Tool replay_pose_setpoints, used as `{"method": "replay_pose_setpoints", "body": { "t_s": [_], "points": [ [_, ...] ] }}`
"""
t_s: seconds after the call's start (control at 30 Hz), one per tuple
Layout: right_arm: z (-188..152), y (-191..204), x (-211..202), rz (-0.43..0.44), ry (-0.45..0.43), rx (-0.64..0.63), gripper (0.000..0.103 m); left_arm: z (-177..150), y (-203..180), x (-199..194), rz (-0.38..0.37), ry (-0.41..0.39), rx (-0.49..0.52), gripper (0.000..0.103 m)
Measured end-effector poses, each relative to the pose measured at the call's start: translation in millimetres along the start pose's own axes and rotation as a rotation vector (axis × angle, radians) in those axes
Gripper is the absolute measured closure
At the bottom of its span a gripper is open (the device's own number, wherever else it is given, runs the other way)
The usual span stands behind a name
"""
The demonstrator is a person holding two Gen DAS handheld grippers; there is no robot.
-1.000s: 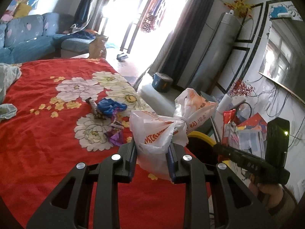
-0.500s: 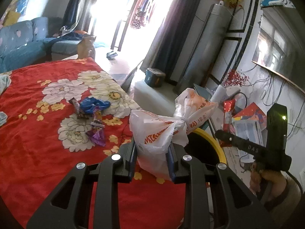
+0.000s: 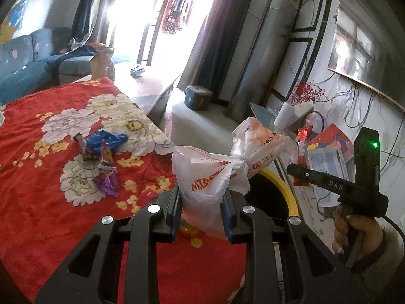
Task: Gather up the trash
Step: 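Carry the red wrapper and white plastic bag in both tools over the bin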
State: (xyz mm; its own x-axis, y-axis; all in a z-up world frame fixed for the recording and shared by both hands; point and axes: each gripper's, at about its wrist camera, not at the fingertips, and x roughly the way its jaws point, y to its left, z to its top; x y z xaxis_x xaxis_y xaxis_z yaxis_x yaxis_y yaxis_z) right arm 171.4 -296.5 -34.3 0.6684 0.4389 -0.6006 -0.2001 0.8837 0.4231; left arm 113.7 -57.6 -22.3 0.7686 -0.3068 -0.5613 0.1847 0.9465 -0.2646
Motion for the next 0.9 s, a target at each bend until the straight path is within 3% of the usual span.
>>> {"method": "replay_pose_setpoints", "body": {
  "t_s": [0.9],
  "points": [
    [-9.5, -57.4, 2.1, -0.093, 0.013, 0.129, 0.091, 13.9, -45.0, 57.4, -0.024, 0.055, 0.063, 0.077]
  ]
}}
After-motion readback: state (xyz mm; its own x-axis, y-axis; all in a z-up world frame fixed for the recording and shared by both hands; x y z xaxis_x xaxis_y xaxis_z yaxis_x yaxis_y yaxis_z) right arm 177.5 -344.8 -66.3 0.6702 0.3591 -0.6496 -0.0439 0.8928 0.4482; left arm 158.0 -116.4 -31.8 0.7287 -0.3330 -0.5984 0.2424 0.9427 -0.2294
